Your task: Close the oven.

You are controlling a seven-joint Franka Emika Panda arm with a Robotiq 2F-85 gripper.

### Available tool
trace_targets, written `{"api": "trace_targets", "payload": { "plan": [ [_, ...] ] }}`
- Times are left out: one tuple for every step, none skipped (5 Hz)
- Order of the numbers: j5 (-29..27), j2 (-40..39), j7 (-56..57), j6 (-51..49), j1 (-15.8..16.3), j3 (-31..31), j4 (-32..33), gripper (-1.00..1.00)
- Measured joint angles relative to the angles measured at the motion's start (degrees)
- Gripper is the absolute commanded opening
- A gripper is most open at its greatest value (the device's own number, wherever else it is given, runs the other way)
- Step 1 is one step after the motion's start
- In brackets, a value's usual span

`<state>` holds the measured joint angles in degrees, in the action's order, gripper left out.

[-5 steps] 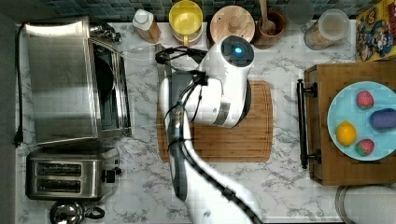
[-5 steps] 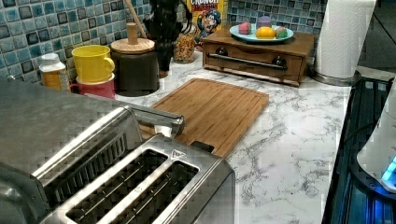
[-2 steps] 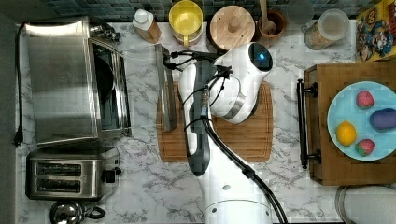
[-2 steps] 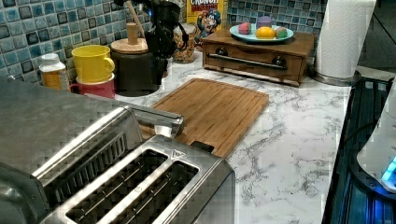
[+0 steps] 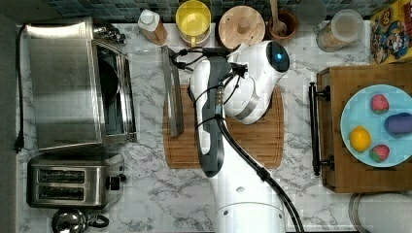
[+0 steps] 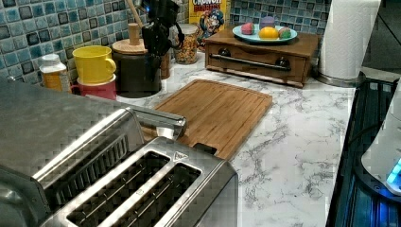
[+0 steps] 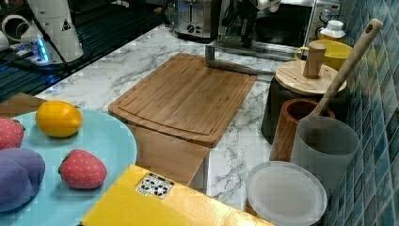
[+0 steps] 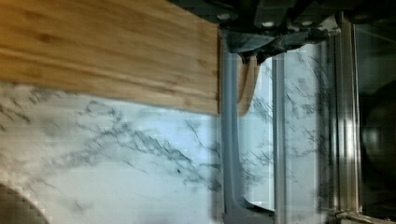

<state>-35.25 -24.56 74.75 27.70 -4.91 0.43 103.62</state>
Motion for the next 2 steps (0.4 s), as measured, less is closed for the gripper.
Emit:
{"api": "trace_targets", "payload": {
  "plan": [
    [0.1, -3.2, 0.9, 0.6, 0.0, 0.5, -2.9, -1.0],
    [0.1, -7.2, 0.9, 0.8, 0.2, 1.6, -6.3, -1.0]
  ]
}}
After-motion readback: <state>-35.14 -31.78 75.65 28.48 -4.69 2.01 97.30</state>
